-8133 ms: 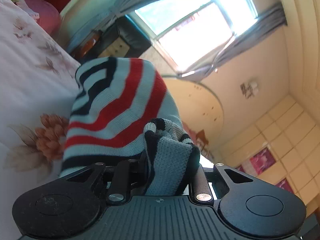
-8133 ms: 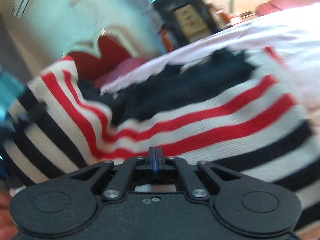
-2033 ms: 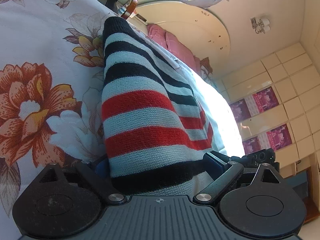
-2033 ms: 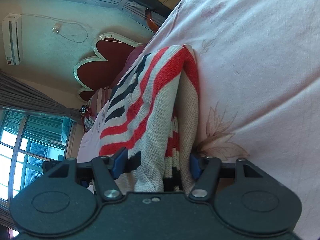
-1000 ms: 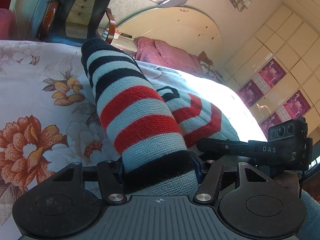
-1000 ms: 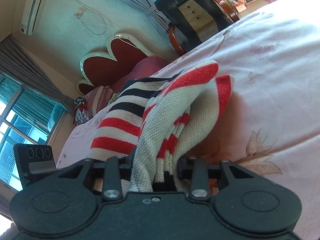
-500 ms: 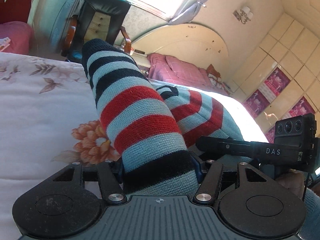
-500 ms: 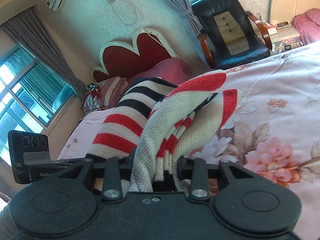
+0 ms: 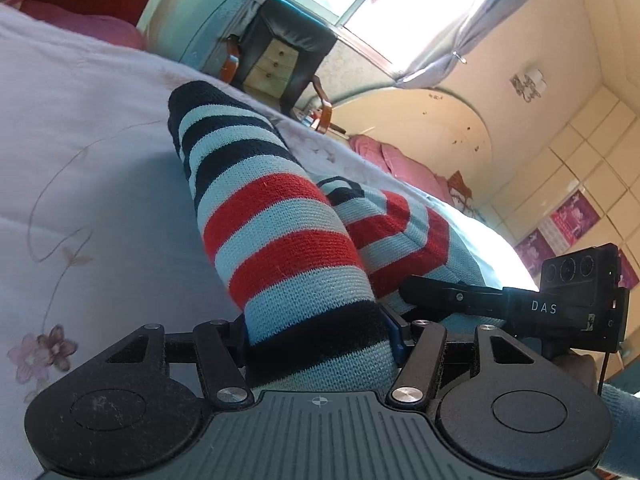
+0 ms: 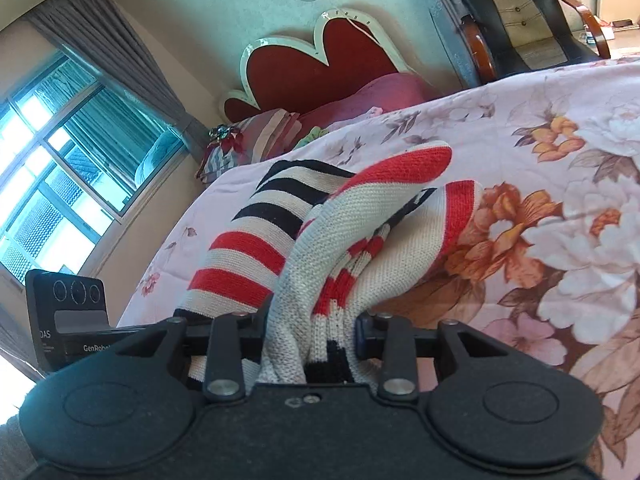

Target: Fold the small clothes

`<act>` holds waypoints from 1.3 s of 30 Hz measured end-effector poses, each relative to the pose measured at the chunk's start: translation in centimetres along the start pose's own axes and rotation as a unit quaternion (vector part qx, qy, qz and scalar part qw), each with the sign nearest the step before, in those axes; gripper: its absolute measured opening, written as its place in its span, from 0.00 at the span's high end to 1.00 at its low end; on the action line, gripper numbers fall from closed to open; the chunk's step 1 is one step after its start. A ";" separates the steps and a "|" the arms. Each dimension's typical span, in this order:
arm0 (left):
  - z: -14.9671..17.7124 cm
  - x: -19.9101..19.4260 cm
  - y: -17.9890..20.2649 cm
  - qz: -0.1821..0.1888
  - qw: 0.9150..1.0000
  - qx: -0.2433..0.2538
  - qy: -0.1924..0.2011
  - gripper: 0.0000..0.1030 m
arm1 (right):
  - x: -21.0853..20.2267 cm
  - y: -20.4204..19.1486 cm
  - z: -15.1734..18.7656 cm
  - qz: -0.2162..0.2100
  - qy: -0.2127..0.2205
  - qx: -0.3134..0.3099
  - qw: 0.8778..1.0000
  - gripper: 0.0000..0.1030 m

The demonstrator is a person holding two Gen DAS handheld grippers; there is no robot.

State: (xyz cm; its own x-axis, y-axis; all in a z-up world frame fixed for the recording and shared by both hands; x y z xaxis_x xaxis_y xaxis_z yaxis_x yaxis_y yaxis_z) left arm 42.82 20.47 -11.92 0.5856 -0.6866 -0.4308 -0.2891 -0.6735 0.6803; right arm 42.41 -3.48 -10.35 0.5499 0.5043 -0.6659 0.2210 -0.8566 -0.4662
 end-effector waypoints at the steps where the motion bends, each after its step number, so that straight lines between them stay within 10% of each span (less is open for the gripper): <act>1: 0.9 0.1 -1.2 -0.010 1.000 -0.015 -0.001 0.42 | 0.5 0.1 0.3 0.002 -0.005 0.002 1.000 0.67; 11: 1.7 -0.6 -1.0 -0.069 0.997 0.013 0.016 0.22 | 0.8 5.4 1.8 0.022 -0.035 0.098 0.994 0.53; 18: -0.9 -4.4 4.2 -0.088 0.987 0.106 0.079 0.21 | -4.5 3.1 -0.4 0.073 0.052 -0.012 0.996 0.74; 26: 0.9 0.8 4.5 -0.122 0.982 0.143 0.007 0.21 | -1.0 0.7 1.6 0.179 0.003 -0.164 0.970 0.78; 39: 5.6 -5.7 8.4 -0.171 0.969 0.178 0.029 0.21 | -8.1 -3.5 4.6 0.138 0.056 -0.225 0.963 0.86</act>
State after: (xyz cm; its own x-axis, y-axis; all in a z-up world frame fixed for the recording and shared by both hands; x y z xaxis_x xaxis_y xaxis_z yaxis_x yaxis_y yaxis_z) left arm 32.78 17.17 -7.04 0.7311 -0.3975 -0.5545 -0.3076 -0.9175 0.2521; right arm 33.52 -4.08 -6.02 0.7157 0.2578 -0.6491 0.3671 -0.9295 0.0356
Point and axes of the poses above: each gripper's, at about its wrist camera, not at the fingertips, and x roughly the way its jaws point, y to its right, z to its underside, the point moved 6 cm from there along x, roughly the way its jaws point, and after that the axes turned 12 degrees about z, right-handed, at the moved point
